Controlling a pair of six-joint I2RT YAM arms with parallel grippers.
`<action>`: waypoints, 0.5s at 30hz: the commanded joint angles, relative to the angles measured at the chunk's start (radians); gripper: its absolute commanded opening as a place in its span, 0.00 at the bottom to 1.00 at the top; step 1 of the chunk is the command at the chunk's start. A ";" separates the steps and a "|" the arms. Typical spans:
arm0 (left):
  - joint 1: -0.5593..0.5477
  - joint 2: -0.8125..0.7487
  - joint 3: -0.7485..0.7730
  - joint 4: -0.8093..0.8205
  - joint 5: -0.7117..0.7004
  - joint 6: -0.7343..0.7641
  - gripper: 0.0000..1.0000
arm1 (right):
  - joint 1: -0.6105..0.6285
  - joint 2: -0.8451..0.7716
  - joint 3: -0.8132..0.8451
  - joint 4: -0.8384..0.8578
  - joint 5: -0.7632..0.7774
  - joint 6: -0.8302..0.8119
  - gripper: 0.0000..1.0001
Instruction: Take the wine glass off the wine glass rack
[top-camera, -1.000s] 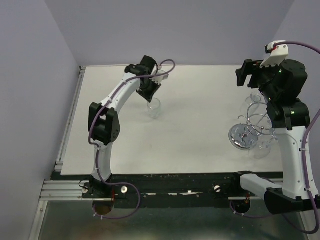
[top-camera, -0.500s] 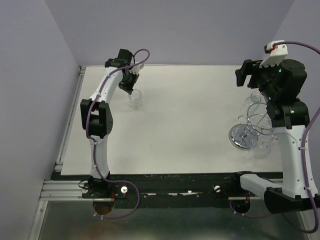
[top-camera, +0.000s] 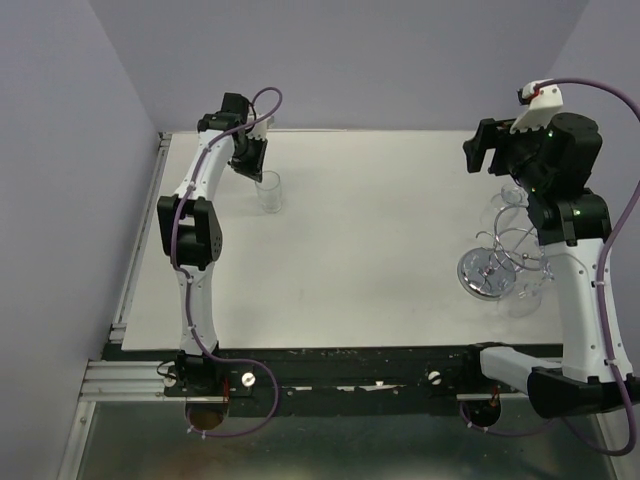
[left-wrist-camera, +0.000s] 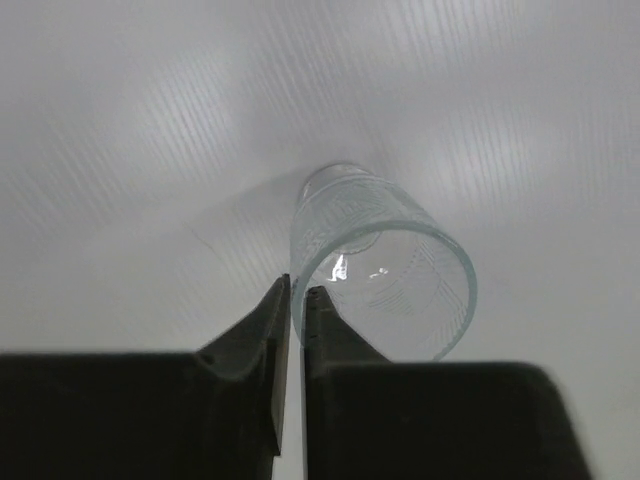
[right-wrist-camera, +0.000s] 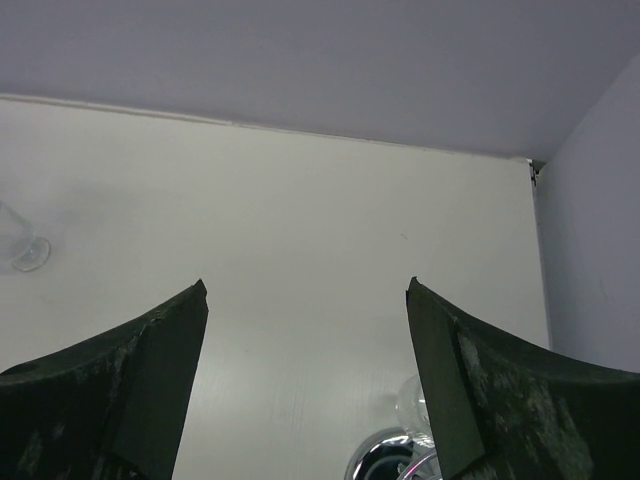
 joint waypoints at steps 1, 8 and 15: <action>0.031 0.005 0.066 0.047 0.103 -0.033 0.31 | -0.007 0.018 0.024 -0.026 -0.046 -0.001 0.88; 0.036 -0.023 0.058 0.054 0.074 -0.046 0.49 | -0.007 0.044 0.046 -0.031 -0.057 0.000 0.88; 0.042 -0.200 -0.019 0.181 0.032 -0.061 0.56 | -0.007 0.056 0.072 -0.039 -0.036 -0.021 0.88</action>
